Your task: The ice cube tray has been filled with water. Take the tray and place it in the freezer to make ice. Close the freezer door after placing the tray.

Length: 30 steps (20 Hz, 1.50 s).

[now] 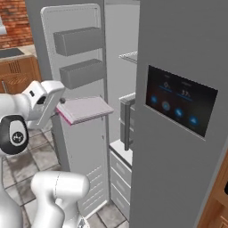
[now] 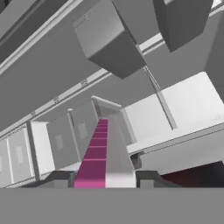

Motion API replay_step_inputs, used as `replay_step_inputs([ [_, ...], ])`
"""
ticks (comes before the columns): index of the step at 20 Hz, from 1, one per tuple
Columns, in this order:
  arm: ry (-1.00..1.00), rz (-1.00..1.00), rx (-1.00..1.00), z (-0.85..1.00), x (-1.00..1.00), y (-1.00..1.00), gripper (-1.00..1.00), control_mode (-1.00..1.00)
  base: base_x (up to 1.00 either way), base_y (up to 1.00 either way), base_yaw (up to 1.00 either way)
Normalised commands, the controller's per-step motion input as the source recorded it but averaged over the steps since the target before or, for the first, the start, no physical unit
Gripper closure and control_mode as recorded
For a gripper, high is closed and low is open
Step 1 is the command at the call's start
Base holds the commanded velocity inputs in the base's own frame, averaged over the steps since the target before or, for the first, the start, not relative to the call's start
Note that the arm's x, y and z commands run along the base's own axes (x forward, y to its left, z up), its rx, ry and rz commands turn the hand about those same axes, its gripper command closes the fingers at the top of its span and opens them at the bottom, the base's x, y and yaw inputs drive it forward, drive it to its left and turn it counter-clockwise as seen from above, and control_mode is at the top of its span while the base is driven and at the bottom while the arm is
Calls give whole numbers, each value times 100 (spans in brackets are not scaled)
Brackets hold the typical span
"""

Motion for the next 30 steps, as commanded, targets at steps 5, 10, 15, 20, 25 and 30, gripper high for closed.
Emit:
replay_step_inputs([
  [5,-2,0,-1,-2,0,-24,100,-100,0,0,0],
  [10,0,0,0,-3,4,-26,100,-100,0,0,0],
  [15,1,4,0,-12,27,-17,100,-100,0,0,0],
  [20,3,12,0,-21,52,-4,100,-100,0,0,0],
  [25,-1,10,0,-15,28,-2,100,-100,0,0,0],
  [30,-7,1,0,-7,9,-6,100,-100,0,0,0],
])
